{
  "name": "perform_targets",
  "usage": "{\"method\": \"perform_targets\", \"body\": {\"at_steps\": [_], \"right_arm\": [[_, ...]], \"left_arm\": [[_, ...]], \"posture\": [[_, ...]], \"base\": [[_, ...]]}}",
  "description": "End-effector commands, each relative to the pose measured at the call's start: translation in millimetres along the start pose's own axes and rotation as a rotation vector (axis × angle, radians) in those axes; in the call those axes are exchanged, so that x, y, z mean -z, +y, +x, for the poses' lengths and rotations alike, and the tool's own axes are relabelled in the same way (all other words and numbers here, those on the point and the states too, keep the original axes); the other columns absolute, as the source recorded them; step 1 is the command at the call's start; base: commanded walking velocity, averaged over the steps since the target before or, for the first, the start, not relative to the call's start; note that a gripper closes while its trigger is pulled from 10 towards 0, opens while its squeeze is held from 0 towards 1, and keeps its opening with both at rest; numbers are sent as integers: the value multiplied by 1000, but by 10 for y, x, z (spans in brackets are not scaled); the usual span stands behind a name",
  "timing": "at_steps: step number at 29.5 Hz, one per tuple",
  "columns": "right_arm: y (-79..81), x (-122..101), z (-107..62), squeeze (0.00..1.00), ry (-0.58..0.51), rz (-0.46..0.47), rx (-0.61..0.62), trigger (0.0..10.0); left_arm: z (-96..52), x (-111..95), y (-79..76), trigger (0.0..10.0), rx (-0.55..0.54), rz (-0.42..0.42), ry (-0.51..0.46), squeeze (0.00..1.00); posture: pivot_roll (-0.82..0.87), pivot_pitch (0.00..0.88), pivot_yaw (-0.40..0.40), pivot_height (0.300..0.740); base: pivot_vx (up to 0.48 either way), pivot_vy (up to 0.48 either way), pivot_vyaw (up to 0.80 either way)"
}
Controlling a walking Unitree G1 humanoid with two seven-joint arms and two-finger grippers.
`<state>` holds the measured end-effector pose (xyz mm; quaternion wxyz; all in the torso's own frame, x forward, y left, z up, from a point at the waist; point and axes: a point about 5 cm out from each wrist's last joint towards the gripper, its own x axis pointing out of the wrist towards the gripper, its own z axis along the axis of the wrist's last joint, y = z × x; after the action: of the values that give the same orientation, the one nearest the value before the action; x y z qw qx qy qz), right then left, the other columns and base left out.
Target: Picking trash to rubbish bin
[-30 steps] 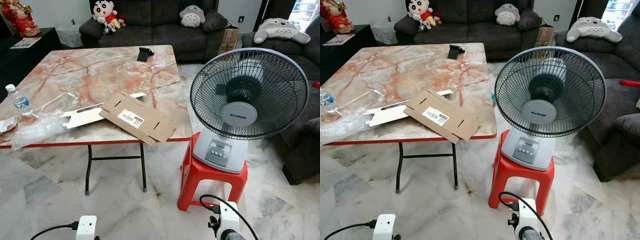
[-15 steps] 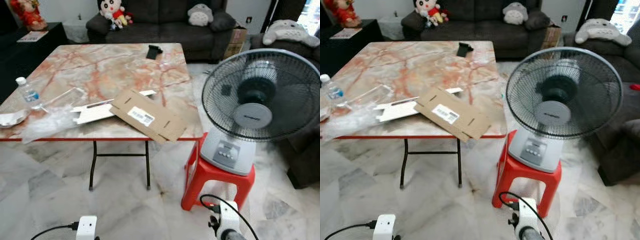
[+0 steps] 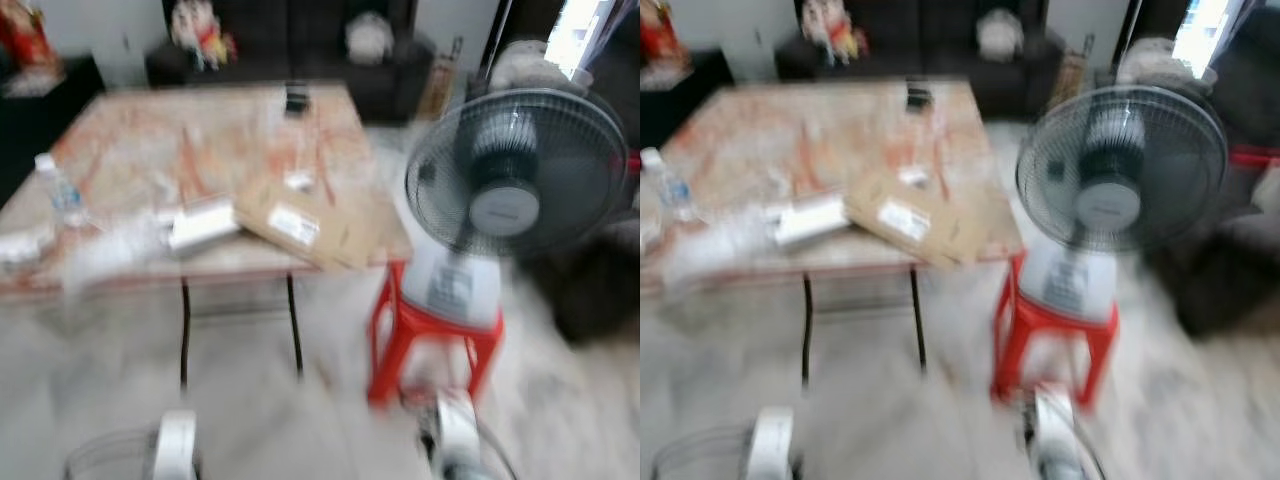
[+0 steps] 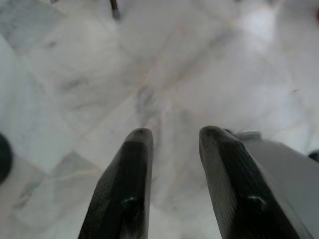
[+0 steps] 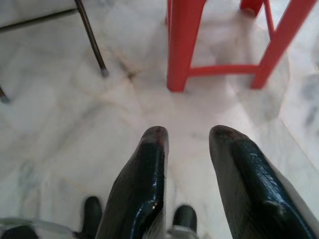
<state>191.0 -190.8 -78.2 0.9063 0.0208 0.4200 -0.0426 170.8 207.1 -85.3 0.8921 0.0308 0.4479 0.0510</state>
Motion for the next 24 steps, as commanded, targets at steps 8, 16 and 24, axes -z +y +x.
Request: {"method": "perform_targets", "body": {"at_steps": [8, 16, 24], "right_arm": [[-374, -206, -3, 0, -72, 324, 64, 10000], [-368, -586, 33, 0, -208, 285, 30, 10000], [-81, -1476, 1, 0, -510, 190, -173, 10000]], "left_arm": [[17, -53, -301, 10000, 5, 100, -4, 0], [61, -659, -380, 10000, 1, 139, -251, 0], [-120, -1604, -644, 10000, 19, 150, -652, 0]], "posture": [[-26, 0, -28, 740], [-28, 0, -23, 740], [-24, 0, -22, 740]], "base": [[0, 316, 0], [0, 187, 0], [0, 0, 0]]}}
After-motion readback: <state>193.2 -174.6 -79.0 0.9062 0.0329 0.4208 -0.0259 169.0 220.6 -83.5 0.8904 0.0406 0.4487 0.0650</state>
